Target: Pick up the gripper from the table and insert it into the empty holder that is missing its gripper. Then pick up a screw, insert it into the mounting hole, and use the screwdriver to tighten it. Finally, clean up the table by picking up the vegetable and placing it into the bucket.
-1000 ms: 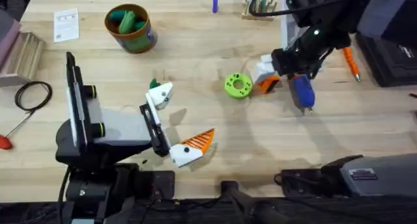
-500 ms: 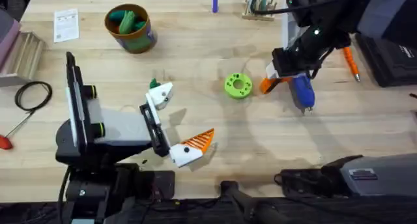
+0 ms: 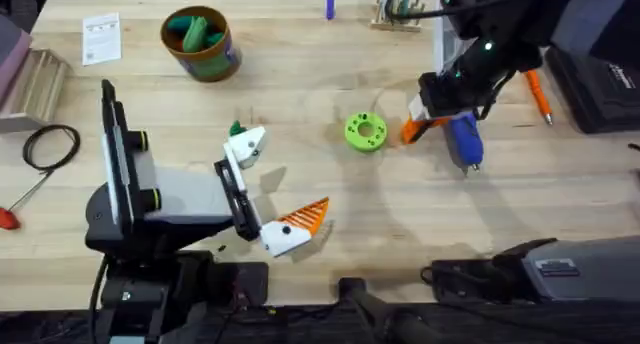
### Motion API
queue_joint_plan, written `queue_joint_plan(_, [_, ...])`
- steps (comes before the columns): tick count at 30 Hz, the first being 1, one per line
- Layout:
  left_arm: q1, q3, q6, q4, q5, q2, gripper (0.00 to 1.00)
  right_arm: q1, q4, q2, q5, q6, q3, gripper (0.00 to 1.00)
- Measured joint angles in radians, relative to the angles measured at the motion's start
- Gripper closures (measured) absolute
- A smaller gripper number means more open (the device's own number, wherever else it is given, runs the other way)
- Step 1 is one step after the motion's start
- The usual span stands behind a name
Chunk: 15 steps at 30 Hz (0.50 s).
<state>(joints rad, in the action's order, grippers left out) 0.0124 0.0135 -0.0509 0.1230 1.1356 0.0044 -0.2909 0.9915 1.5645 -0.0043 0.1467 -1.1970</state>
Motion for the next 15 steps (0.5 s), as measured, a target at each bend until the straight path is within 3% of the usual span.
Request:
queue_joint_plan(8, [0.0,0.0,0.0,0.0,0.0,0.0,0.014,0.0,0.082,-0.099,-0.014,0.006,-0.164,0.991])
queue_joint_plan(15, [0.0,0.0,0.0,0.0,0.0,0.0,0.014,0.0,0.083,-0.199,-0.183,0.014,-0.249,0.992])
